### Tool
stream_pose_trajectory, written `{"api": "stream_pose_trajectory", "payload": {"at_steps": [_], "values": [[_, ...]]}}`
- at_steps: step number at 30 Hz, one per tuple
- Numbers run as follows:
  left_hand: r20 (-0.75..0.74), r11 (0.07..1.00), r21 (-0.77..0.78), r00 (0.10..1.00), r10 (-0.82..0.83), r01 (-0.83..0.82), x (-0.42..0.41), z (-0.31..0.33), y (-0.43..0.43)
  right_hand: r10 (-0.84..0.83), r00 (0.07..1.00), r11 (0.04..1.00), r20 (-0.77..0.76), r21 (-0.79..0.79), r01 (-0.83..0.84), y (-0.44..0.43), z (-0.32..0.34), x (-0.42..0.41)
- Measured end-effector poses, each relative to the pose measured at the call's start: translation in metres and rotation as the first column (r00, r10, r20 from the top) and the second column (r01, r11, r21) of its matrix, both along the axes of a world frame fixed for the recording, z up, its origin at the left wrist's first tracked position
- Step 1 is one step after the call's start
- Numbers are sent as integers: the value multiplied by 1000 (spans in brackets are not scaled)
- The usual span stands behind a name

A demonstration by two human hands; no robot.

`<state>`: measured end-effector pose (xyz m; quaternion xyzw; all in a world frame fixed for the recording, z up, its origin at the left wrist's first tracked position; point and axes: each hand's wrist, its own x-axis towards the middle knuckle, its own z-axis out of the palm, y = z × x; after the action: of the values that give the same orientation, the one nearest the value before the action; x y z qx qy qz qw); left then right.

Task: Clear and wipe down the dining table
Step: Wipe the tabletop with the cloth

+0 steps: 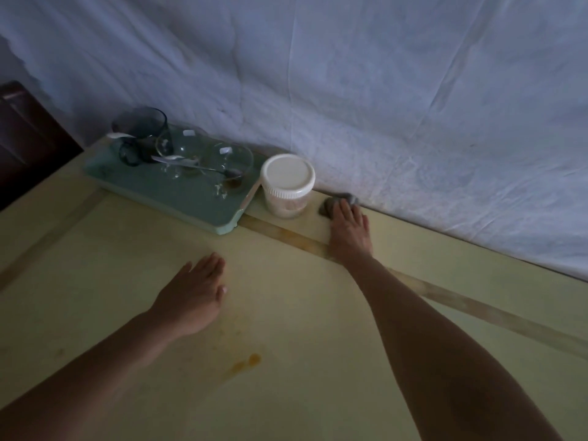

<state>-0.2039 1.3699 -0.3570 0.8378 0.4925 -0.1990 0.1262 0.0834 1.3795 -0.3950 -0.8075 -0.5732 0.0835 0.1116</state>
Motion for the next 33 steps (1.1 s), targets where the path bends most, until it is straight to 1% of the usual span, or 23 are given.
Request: {"api": "stream_pose_trajectory", "payload": {"at_steps": [4,8,12,14,15,16,18,20,21,22,24,26,27,29,30,31,32,33], "values": [[-1,1000,12,1000,-9,9,1,2,0,135,991,991,8,-21,-135,2,6,-25],[-17,1000,18,1000,-14,14,1,2,-1,283,959,959,-10,-21,-284,-34,8,-48],[-27,1000,10,999,-23,23,0,6,0,495,869,868,7,-32,-495,-77,8,-70],[-31,1000,-3,999,-22,21,0,6,0,557,831,829,4,-66,-555,-88,9,-65],[-29,1000,-9,999,-19,19,-1,6,0,549,836,833,17,-101,-545,-86,9,-59],[-30,1000,-12,999,-17,17,-2,5,-1,500,865,861,34,-127,-493,-81,8,-53],[-9,1000,-12,1000,-6,6,-2,4,-1,297,954,948,47,-134,-288,-60,9,-43],[0,1000,-2,1000,-1,1,-6,3,-2,79,997,993,-27,-89,-81,-44,11,-49],[4,1000,6,1000,-8,8,-5,4,-2,36,998,997,-54,-63,-39,-41,11,-56],[3,1000,12,1000,-13,13,-5,4,-3,52,997,997,-62,-56,-55,-43,10,-67],[-11,1000,10,1000,-19,19,-2,5,1,194,979,978,-57,-62,-198,-58,8,-93],[-18,999,-40,1000,-18,17,-1,14,4,362,930,929,-62,-61,-366,-83,6,-121],[-21,998,-52,999,-33,31,-2,18,4,445,894,892,-60,-62,-448,-99,4,-134],[-8,998,-8,998,-58,58,-15,23,1,604,796,794,-43,-46,-606,-127,-5,-147],[5,999,12,999,-38,38,-27,25,-4,651,758,757,-51,-39,-653,-138,-7,-145],[15,1000,18,1000,-9,9,-45,27,-9,667,744,743,-54,-33,-668,-146,-6,-140],[13,1000,16,1000,19,-19,-62,26,-13,649,761,760,-22,-34,-649,-150,-6,-130],[0,999,7,999,53,-53,-81,25,-16,594,804,804,29,-51,-592,-151,-4,-119]]}}
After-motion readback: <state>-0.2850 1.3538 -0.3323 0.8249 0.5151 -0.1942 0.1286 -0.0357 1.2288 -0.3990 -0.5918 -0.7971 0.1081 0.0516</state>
